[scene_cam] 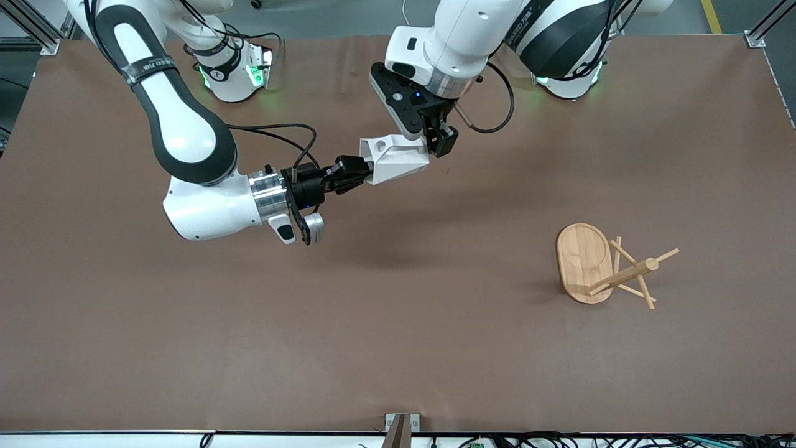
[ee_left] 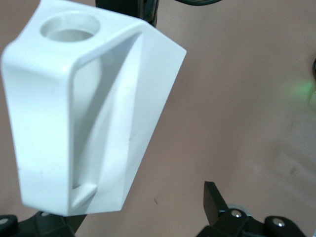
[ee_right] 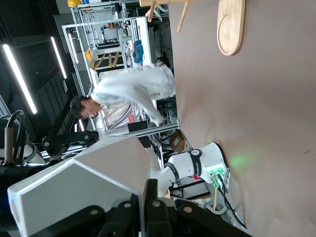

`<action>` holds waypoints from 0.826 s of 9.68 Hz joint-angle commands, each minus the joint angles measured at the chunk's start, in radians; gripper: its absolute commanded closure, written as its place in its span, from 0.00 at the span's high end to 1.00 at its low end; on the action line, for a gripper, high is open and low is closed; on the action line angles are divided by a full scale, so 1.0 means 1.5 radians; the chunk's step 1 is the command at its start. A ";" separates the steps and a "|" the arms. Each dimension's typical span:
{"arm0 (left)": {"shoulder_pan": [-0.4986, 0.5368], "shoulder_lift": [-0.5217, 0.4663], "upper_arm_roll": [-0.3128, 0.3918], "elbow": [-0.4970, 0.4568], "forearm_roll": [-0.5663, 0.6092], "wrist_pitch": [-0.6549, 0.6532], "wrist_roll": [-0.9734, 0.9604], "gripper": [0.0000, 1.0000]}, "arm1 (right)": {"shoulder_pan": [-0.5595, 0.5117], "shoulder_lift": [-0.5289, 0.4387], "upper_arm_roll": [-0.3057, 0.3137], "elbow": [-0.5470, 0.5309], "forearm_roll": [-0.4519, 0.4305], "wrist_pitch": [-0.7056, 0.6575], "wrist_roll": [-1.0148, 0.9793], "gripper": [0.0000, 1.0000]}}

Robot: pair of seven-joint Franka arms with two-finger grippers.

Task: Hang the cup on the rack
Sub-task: 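Hold the cup out while the left gripper reaches and grasps it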

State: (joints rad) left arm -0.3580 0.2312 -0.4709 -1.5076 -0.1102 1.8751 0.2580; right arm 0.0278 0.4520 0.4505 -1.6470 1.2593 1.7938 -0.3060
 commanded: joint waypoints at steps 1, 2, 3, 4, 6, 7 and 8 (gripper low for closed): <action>-0.002 0.019 -0.003 -0.003 0.003 0.022 0.033 1.00 | 0.004 -0.002 0.010 -0.005 0.022 -0.018 -0.025 0.02; -0.002 0.020 -0.003 -0.008 0.004 0.028 0.048 1.00 | 0.005 -0.002 0.010 -0.005 0.022 -0.018 -0.027 0.03; 0.001 0.024 -0.003 -0.012 0.004 0.029 0.064 1.00 | 0.007 -0.002 0.009 -0.005 0.023 -0.017 -0.037 0.03; 0.007 0.028 -0.003 -0.012 0.004 0.030 0.080 1.00 | 0.007 -0.002 0.009 -0.005 0.022 -0.017 -0.038 0.03; 0.011 0.028 -0.001 -0.011 0.003 0.039 0.102 1.00 | 0.007 -0.002 0.009 -0.008 0.021 -0.017 -0.044 0.04; 0.011 0.028 -0.001 -0.011 0.003 0.041 0.103 1.00 | 0.008 -0.002 0.009 -0.011 0.020 -0.017 -0.050 0.04; 0.011 0.026 -0.001 -0.011 0.003 0.040 0.104 1.00 | 0.008 -0.002 0.009 -0.014 0.017 -0.019 -0.052 0.04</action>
State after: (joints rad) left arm -0.3412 0.2442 -0.4678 -1.5178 -0.1103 1.8901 0.3862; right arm 0.0302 0.4555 0.4491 -1.6469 1.2638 1.7843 -0.3528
